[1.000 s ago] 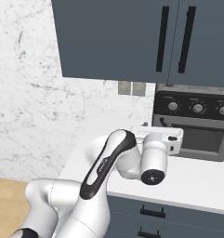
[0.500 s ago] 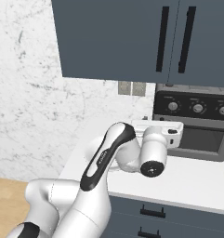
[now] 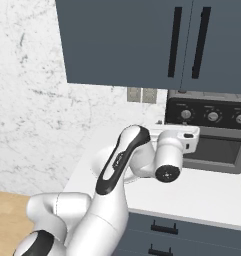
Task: Pick up the kebab skewer and baguette bread, and place them inside the toaster oven. Close the toaster oven door and start by setting the timer.
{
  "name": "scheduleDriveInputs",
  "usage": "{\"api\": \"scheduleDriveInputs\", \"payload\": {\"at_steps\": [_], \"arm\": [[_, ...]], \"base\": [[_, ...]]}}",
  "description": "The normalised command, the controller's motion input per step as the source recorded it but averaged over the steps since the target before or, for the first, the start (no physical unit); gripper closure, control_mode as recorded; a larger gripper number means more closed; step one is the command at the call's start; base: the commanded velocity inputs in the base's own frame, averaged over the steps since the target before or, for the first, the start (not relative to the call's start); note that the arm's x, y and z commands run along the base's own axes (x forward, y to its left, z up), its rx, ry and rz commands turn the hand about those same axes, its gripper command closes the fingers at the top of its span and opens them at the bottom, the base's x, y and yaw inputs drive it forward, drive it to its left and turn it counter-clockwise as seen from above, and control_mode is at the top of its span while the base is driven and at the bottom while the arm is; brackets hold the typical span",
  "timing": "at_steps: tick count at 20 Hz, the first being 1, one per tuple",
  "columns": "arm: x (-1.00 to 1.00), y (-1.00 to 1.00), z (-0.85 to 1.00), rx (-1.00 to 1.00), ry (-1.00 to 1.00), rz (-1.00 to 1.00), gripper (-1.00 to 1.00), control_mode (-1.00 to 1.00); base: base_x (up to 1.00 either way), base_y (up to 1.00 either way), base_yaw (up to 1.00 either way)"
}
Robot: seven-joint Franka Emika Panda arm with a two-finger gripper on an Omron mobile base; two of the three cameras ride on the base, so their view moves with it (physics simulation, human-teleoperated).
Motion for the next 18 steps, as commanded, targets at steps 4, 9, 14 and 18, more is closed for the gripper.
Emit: {"api": "scheduleDriveInputs", "payload": {"at_steps": [4,9,14,18], "arm": [[0.11,-0.08,0.00,0.00,0.00,0.00,-1.00,-1.00],[0.19,-0.07,0.00,0.00,0.00,0.00,-1.00,-1.00],[0.13,-0.07,0.00,0.00,0.00,0.00,-1.00,-1.00],[0.01,-0.17,0.00,0.00,-0.01,0.00,-1.00,-1.00]], "base": [[0.00,0.00,0.00],[0.00,0.00,0.00],[0.00,0.00,0.00],[0.00,0.00,0.00]]}}
